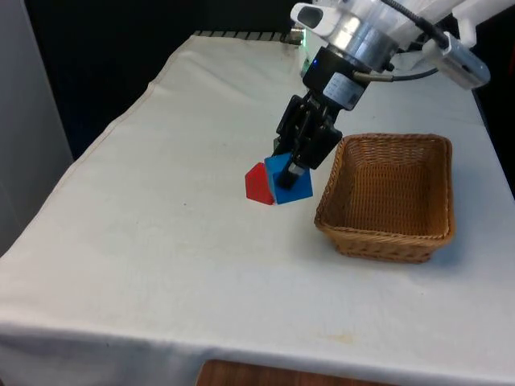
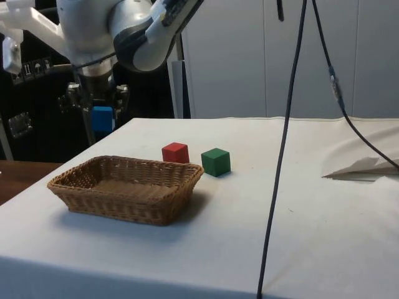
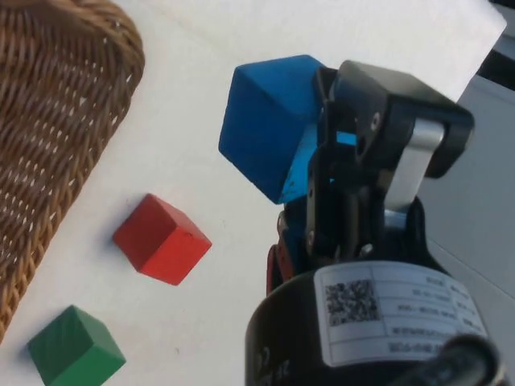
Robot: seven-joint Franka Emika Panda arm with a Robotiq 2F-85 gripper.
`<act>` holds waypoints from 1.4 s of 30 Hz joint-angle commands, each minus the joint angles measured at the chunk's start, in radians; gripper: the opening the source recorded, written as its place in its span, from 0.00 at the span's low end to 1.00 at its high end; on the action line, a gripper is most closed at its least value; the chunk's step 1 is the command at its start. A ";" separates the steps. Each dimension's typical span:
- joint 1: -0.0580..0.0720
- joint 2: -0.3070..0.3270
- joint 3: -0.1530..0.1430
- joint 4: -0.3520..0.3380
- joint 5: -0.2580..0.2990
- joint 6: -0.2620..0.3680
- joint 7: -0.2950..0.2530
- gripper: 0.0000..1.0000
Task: Pick up the blue cube and place it into the basket.
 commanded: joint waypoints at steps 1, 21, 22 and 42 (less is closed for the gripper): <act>0.000 -0.005 0.002 -0.006 0.000 0.000 0.003 0.00; -0.001 -0.122 0.047 -0.143 0.009 -0.008 0.079 0.00; -0.001 -0.127 0.050 -0.149 0.009 -0.009 0.083 0.00; -0.006 -0.177 0.088 -0.231 0.045 -0.005 0.155 0.00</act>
